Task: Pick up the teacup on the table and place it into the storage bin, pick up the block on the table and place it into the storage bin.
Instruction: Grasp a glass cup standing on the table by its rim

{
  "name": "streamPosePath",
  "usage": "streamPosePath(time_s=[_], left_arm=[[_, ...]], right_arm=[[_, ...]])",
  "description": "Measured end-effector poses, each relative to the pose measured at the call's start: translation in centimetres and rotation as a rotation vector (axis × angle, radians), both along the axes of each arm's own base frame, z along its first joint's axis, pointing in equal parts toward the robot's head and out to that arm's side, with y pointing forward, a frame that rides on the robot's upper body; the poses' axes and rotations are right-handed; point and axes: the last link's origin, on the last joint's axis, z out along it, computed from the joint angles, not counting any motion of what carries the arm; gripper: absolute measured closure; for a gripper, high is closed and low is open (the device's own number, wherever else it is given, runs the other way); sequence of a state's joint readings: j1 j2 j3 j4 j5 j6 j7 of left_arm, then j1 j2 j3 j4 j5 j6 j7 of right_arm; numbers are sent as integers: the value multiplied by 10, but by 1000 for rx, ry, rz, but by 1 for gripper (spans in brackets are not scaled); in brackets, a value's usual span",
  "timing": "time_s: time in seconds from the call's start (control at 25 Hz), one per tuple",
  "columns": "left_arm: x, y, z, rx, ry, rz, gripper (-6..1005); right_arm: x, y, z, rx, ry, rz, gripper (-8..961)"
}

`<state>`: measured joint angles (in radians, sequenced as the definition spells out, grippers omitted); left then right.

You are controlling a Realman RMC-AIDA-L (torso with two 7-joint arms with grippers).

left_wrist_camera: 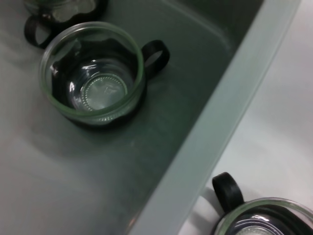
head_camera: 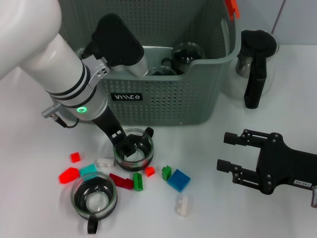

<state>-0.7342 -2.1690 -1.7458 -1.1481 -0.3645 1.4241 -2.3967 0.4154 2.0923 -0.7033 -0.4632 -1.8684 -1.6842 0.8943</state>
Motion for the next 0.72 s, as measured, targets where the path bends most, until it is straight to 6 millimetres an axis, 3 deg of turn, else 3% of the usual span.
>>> streamPosePath(time_s=[0.12,0.32,0.72], left_arm=[[-2,0,-1,3,6,5,106],[-5,0,-3,4,10,14,301],[-9,1,-10,-13,22,27,448]], right_arm=[[0,0,0,0,0,0,325],[0,0,0,0,0,0,325],[0,0,0,-1,1,-1,325]])
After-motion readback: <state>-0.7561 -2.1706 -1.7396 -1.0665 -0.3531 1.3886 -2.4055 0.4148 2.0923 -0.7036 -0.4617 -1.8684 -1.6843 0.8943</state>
